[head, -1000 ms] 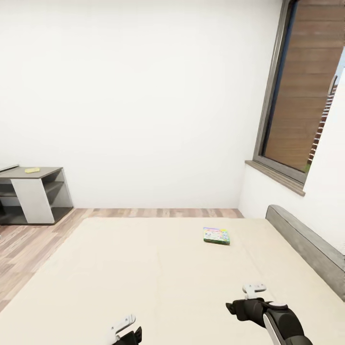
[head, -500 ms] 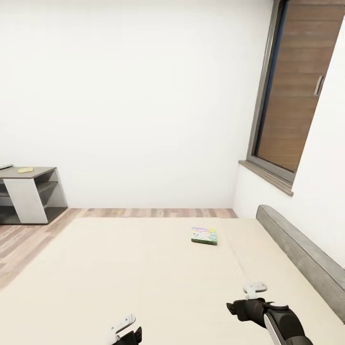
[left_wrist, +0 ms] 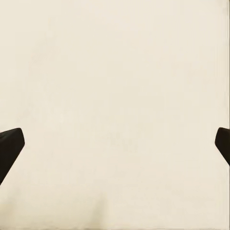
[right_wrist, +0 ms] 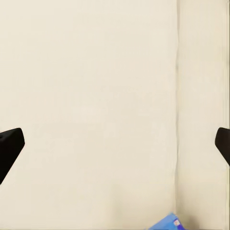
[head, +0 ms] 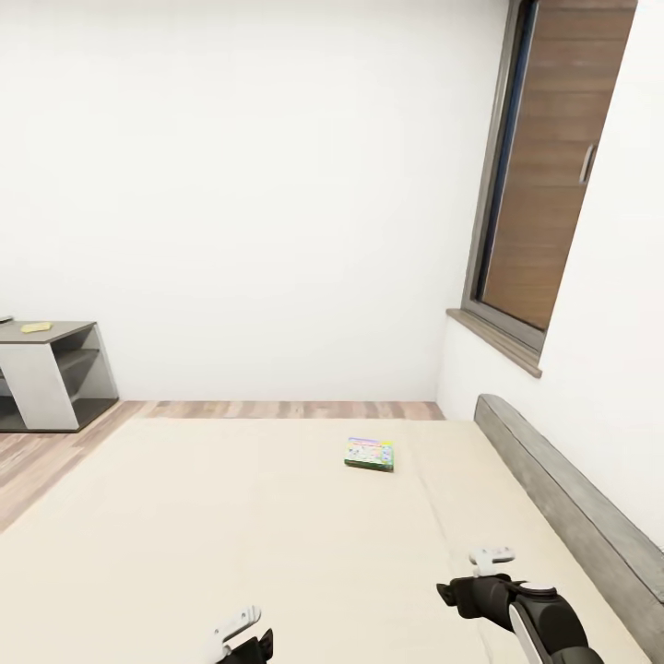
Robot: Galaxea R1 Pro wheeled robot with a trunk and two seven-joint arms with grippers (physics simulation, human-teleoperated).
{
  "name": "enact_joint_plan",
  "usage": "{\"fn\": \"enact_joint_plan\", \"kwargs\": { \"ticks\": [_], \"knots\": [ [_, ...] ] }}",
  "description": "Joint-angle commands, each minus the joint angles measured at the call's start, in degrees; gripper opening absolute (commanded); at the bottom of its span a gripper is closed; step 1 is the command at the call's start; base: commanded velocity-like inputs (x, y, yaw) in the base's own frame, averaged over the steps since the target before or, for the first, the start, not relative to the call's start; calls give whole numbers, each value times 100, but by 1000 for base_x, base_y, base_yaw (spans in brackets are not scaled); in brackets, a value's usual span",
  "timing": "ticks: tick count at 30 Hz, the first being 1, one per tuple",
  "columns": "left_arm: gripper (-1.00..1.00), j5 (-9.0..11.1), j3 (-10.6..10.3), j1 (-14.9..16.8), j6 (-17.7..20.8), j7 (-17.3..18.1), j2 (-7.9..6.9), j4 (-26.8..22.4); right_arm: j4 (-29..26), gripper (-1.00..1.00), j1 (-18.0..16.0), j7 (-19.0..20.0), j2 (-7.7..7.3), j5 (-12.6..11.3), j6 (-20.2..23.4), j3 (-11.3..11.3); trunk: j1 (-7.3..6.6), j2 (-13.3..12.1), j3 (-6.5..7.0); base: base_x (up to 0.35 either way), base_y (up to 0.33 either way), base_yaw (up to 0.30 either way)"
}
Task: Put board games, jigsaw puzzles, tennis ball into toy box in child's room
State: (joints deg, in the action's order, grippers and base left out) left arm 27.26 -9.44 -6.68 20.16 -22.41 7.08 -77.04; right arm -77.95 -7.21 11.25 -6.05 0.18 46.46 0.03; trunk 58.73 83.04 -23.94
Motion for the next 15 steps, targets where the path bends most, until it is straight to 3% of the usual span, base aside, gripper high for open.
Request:
{"fn": "enact_joint_plan", "kwargs": {
  "ticks": [1,11,15],
  "knots": [
    [100,55,-5,0,14,-45,-1,-13,-7,100,-2,17,0,3,25,0,0,4,-5,0,-272,0],
    [100,55,-3,0,14,-43,-2,-13,-18,100,0,17,-4,-3,37,-27,0,4,-5,0,-269,0],
    [100,68,0,0,14,-35,-2,-13,-18,100,1,17,-14,-18,39,-41,0,4,-5,0,-161,0]
  ]
}}
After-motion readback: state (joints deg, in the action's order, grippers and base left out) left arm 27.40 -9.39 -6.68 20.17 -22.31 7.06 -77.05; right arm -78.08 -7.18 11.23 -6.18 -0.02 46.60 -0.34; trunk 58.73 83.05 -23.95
